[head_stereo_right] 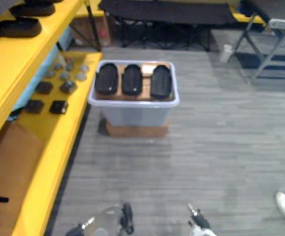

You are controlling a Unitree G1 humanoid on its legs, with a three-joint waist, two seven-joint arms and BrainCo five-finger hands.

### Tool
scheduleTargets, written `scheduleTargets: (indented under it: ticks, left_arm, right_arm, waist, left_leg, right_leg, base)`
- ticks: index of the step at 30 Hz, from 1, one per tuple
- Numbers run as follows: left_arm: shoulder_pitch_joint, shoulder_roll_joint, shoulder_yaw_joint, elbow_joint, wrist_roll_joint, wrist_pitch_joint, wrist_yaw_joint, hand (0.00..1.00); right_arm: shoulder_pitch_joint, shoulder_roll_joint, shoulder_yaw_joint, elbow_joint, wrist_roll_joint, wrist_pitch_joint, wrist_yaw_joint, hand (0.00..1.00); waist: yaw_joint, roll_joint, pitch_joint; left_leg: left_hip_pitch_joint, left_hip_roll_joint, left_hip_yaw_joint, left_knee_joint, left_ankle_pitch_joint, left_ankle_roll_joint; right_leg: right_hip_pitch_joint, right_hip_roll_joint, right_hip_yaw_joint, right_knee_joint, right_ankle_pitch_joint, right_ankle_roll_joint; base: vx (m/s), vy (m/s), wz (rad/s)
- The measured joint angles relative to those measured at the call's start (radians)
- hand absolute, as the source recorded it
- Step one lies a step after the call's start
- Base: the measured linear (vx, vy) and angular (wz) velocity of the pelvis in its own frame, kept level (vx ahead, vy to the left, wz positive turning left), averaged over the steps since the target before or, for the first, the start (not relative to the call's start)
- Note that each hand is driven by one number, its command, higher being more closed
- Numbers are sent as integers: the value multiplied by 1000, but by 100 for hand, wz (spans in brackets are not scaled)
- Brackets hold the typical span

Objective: Walk over and take plastic housings, then place them on the shelf

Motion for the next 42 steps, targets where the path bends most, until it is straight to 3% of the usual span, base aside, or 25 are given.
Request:
scheduleTargets:
  ticks: [2, 3, 5, 7, 8, 9, 10, 12, 13, 15, 16, 17, 18, 19, 20, 22, 23, 25, 26, 28, 31, 33, 36, 39, 42]
  left_arm:
    - [-56, -1, -56, -14, -45, -11, -1, 0]
    - [-111, -4, -79, -21, -75, -10, -1, 0]
    - [-186, -16, -103, -23, -83, -7, 0, 0]
    - [-219, -49, -103, -24, -96, 14, 12, 0]
    - [-220, -57, -103, -22, -97, 22, 16, 0]
    - [-202, -65, -99, -15, -102, 39, 20, 0]
    - [-189, -82, -98, 14, -103, 53, 36, 0]
    - [-185, -115, -100, 36, -105, 81, 48, 0]
    - [-180, -131, -101, 49, -106, 90, 61, 0]
    - [-158, -139, -94, 63, -106, 101, 88, 0]
    - [-143, -140, -85, 65, -105, 101, 99, 0]
    - [-116, -145, -48, 66, -101, 100, 123, 0]
    - [-89, -147, -2, 62, -102, 86, 137, 0]
    - [-77, -148, 14, 38, -99, 76, 142, 0]
    - [-74, -145, 35, 30, -98, 73, 150, 0]
    - [-72, -131, 62, 25, -82, 62, 153, 0]
    - [-73, -129, 63, 24, -58, 60, 150, 0]
    - [-67, -131, 63, 22, -20, 58, 140, 0]
    - [-63, -128, 65, 23, -10, 54, 124, 0]
    - [-43, -100, 70, 4, 19, 51, 112, 0]
    - [-30, -82, 66, -6, 27, 49, 89, 0]
    - [-30, -75, 53, -8, 25, 43, 83, 0]
    - [-37, -64, 9, -16, 15, 41, 82, 0]
    - [-41, -30, -75, -7, 17, 36, 84, 0]
    - [-37, -5, -120, -3, 26, 32, 94, 0]
  right_arm:
    - [3, -5, -9, 27, 1, 1, 13, 0]
    - [1, -12, -9, 30, 0, 0, 20, 0]
    - [3, -12, -21, 34, 2, 0, 23, 0]
    - [29, -2, -28, 30, 3, 2, 21, 0]
    - [42, 4, -27, 25, 1, 3, 21, 0]
    - [67, 19, -21, 21, 3, 5, 21, 0]
    - [67, 2, -18, 18, -5, 6, 22, 0]
    - [66, 0, -19, 17, -5, 1, 19, 0]
    - [67, 3, -22, 16, 6, -3, 15, 0]
    - [75, 5, -20, 16, 23, -2, 2, 0]
    - [78, 5, -19, 16, 25, -3, -4, 0]
    - [78, 2, -19, 15, 36, -6, -4, 0]
    - [80, 4, -17, 14, 43, -8, -4, 0]
    - [82, 0, -15, 13, 43, -11, -5, 0]
    - [82, -3, -12, 9, 43, -14, -5, 0]
    - [60, -2, -6, -8, 47, -40, -2, 0]
    - [58, 0, -8, -21, 53, -44, -2, 0]
    - [62, 2, -16, -74, 62, -55, -2, 0]
    - [63, 0, -21, -94, 61, -64, -6, 0]
    - [65, 16, 26, -141, 59, -77, -1, 0]
    - [42, 13, 44, -184, 3, -106, 5, 0]
    - [29, 4, 52, -203, -43, -153, 40, 0]
    - [14, -30, 139, -220, -250, -268, 87, 0]
    - [-1, -87, 371, -305, -456, -397, 139, 0]
    - [-76, -143, 644, -493, -550, -498, 207, 0]
  waist:
    - [-9, 19, 9]
    - [-26, 29, 10]
    - [-34, 49, 21]
    - [-38, 42, 24]
    - [-40, 37, 23]
    - [-46, 11, 16]
    - [-49, 49, 18]
    - [-60, 66, 19]
    - [-76, 65, 20]
    - [-77, 59, 16]
    - [-76, 55, 16]
    - [-77, 59, 18]
    - [-74, 62, 20]
    - [-69, 56, 25]
    - [-53, 65, 22]
    - [-49, 65, 25]
    - [-48, 62, 29]
    - [-51, 75, 41]
    - [-42, 70, 57]
    - [-25, 39, 72]
    - [-9, 26, 82]
    - [-2, 25, 81]
    - [1, 22, 78]
    - [3, 16, 75]
    - [14, 10, 72]
  left_leg:
    - [81, 7, -17, -50, 0, -1]
    - [117, 27, -33, -78, 0, -1]
    - [141, 65, -52, -79, -11, -22]
    - [186, 110, -59, -51, -68, -94]
    - [199, 118, -69, -36, -93, -107]
    - [224, 126, -78, -3, -138, -137]
    - [224, 177, -97, 17, -153, -147]
    - [231, 197, -105, -10, -148, -154]
    - [244, 196, -119, -22, -139, -168]
    - [247, 198, -145, 17, -123, -191]
    - [230, 200, -168, 81, -105, -197]
    - [164, 216, -193, 234, -45, -204]
    - [90, 244, -198, 408, 73, -205]
    - [52, 266, -200, 478, 92, -210]
    - [15, 283, -192, 533, 60, -212]
    - [-54, 284, -112, 434, -7, -185]
    - [-55, 276, -73, 349, -6, -184]
    - [-56, 232, 10, 42, 61, -165]
    - [-39, 194, 19, -50, 165, -117]
    - [-21, 137, 38, -96, 175, -111]
    - [-58, 118, 38, -81, 162, -98]
    - [-53, 110, 39, -77, 138, -96]
    - [-55, 73, 20, -108, 136, -92]
    - [-58, 40, -39, -154, 159, -81]
    - [-76, 36, -102, -171, 185, -83]
  right_leg:
    - [-47, 18, -36, -52, -19, -38]
    - [-86, 55, -48, -175, -27, -57]
    - [-146, 100, -40, -406, 10, -54]
    - [-176, 100, -41, -662, 240, -48]
    - [-175, 96, -41, -685, 300, -44]
    - [-177, 87, -48, -665, 427, -42]
    - [-177, 125, -69, -611, 394, -57]
    - [-199, 139, -87, -563, 328, -70]
    - [-213, 131, -102, -494, 268, -72]
    - [-203, 114, -126, -425, 196, -80]
    - [-185, 107, -135, -404, 164, -79]
    - [-145, 106, -153, -402, 130, -80]
    - [-95, 116, -160, -429, 113, -92]
    - [-69, 120, -165, -448, 111, -94]
    - [-36, 122, -170, -468, 111, -98]
    - [43, 100, -186, -541, 117, -86]
    - [57, 88, -186, -551, 120, -81]
    - [90, 54, -204, -561, 117, -49]
    - [99, 33, -194, -551, 94, -15]
    - [106, -9, -171, -585, 96, -10]
    - [105, -28, -179, -623, 115, 21]
    - [115, -34, -180, -637, 120, 30]
    - [127, -45, -200, -680, 138, 53]
    - [158, -42, -236, -729, 167, 48]
    - [174, -19, -258, -757, 202, 39]
  base:
    - [469, 20, 12]
    - [493, -49, 22]
    - [380, -83, 22]
    - [405, -149, 26]
    - [431, -253, 29]
    - [466, -339, 7]
    - [373, -285, 2]
    - [317, -195, 10]
    - [346, -190, 41]
    - [255, -164, 45]
    - [260, -188, 50]
    - [263, -190, 51]
    - [262, -172, 37]
    - [277, -116, 9]
    - [285, -61, 1]
    - [305, -17, 5]
    - [275, 58, 16]
    - [271, 121, 23]
    - [251, 131, 19]
    - [228, 137, 17]
    - [196, 126, 14]
    - [129, 65, 2]
    - [121, 24, 14]
    - [94, 16, 46]
    - [48, -4, 45]
